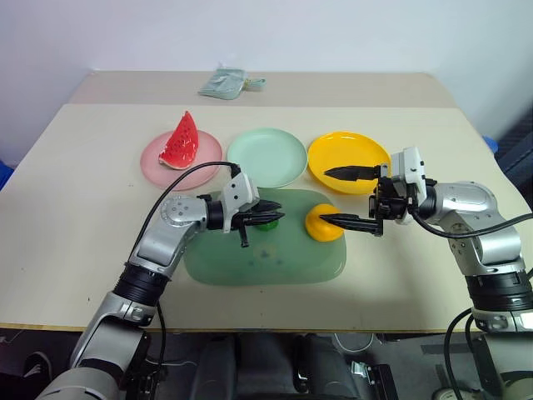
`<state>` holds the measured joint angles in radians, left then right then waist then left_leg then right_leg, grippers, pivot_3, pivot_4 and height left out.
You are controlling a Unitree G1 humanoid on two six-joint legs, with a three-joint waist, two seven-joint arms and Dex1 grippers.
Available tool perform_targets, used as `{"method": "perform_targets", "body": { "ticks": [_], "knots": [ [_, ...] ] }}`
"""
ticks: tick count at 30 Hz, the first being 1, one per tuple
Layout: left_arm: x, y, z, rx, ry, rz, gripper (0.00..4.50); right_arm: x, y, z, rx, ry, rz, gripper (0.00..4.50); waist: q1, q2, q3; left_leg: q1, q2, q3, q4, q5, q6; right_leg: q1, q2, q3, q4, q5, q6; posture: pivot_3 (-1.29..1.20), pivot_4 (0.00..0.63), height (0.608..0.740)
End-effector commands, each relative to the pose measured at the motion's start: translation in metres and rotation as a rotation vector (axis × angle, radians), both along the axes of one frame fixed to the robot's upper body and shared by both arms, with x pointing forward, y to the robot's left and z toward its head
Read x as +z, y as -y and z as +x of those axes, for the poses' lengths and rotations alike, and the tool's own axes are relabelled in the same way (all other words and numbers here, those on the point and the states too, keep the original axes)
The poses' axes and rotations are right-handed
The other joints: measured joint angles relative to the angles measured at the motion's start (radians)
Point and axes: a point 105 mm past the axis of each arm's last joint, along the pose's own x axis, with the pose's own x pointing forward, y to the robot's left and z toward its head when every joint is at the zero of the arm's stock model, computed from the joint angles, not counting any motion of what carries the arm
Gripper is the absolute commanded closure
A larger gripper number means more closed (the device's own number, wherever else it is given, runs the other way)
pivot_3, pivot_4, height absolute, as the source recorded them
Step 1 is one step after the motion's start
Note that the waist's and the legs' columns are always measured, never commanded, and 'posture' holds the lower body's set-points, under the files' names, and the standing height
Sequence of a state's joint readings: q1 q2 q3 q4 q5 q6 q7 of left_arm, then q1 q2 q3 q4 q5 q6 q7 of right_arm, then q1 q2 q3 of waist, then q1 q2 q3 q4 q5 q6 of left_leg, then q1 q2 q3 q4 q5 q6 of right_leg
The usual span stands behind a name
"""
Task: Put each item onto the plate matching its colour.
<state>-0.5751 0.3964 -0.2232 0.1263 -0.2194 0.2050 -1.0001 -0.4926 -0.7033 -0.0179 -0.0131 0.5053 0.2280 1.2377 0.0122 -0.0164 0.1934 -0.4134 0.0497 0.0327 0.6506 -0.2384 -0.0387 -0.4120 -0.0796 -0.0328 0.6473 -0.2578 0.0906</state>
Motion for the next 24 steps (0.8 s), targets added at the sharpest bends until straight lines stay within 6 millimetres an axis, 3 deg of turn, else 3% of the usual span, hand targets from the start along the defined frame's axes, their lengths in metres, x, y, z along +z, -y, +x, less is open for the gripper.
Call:
{"method": "perform_targets", "body": {
  "ticks": [1,12,15,19,21,24],
  "knots": [
    [0.017,-0.004,0.004,0.022,0.012,-0.039,3.76,0.011,0.000,0.001,-0.006,0.061,0.015,0.00,0.000,0.000,0.000,0.000,0.000,0.000,0.000,0.000,0.000,0.000,0.000,0.000,0.000,0.000,0.000,0.00,0.150,0.740],
    [0.052,-0.008,0.005,0.032,-0.012,-0.146,3.76,0.009,-0.001,0.004,-0.020,0.067,0.027,0.00,-0.001,0.000,0.000,0.000,0.000,0.000,0.000,0.000,0.000,0.000,0.000,0.000,0.000,0.000,0.000,0.00,0.150,0.740],
    [0.055,-0.009,0.004,0.044,-0.009,-0.127,2.89,0.008,-0.002,0.004,-0.017,0.064,0.026,0.00,-0.001,0.000,0.000,0.000,0.000,0.000,0.000,0.000,0.000,0.000,0.000,0.000,0.000,0.000,0.000,0.00,0.150,0.740],
    [0.059,-0.014,0.002,0.045,0.021,-0.098,0.95,0.007,-0.002,0.003,-0.017,0.062,0.025,0.00,-0.001,0.000,0.000,0.000,0.000,0.000,0.000,0.000,0.000,0.000,0.000,0.000,0.000,0.000,0.000,0.00,0.150,0.740],
    [0.047,-0.019,-0.004,0.007,-0.023,-0.053,0.04,0.007,-0.002,0.003,-0.017,0.061,0.024,0.00,-0.001,0.000,0.000,0.000,0.000,0.000,0.000,0.000,0.000,0.000,0.000,0.000,0.000,0.000,0.000,0.00,0.150,0.740],
    [0.032,-0.022,-0.009,-0.022,-0.059,-0.006,0.04,0.007,-0.002,0.003,-0.015,0.058,0.024,0.00,-0.002,0.000,0.000,0.000,0.000,0.000,-0.001,0.000,0.000,0.000,0.000,0.000,0.000,0.000,0.000,0.00,0.150,0.740]
  ]
}}
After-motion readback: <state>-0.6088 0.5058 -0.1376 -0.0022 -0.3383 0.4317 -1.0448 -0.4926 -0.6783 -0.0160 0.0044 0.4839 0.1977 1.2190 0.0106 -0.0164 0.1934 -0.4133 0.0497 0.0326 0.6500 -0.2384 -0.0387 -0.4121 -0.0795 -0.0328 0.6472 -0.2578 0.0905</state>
